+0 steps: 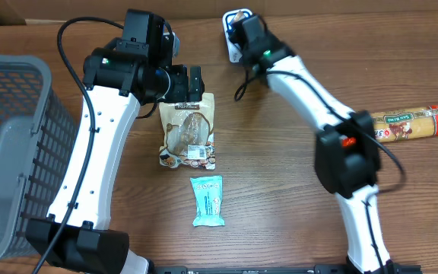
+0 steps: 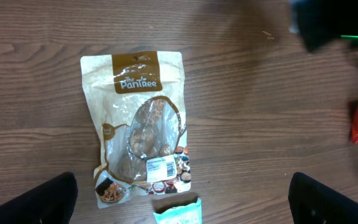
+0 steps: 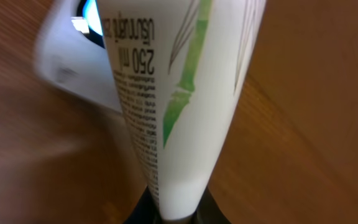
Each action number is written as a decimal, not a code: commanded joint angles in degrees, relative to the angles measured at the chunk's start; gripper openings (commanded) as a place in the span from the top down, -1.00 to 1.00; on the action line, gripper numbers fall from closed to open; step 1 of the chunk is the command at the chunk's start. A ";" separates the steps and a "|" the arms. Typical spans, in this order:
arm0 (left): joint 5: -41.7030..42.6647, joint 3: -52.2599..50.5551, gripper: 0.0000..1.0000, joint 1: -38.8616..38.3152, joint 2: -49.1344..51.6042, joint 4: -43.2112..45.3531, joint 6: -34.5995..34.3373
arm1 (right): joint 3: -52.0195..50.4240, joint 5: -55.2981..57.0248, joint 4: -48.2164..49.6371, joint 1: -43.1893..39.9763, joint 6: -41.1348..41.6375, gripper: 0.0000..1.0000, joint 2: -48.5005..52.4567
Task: Scan the item barcode
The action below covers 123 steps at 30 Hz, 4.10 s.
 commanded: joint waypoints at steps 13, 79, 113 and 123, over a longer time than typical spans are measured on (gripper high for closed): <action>-0.35 0.31 -0.99 0.15 0.50 0.09 -0.57 | -0.90 -58.16 -34.10 -32.00 34.07 0.93 -26.14; -0.35 0.31 -0.99 0.15 0.50 0.09 -0.57 | -45.46 -59.34 -10.71 1.73 41.90 -0.76 -32.17; -0.35 0.31 -0.99 0.15 0.50 0.09 -0.55 | -50.47 -57.72 0.04 19.19 62.42 0.93 -18.93; -0.35 0.31 -0.99 0.15 0.50 0.09 -0.57 | -48.87 -45.05 -9.75 10.25 53.09 0.93 -32.74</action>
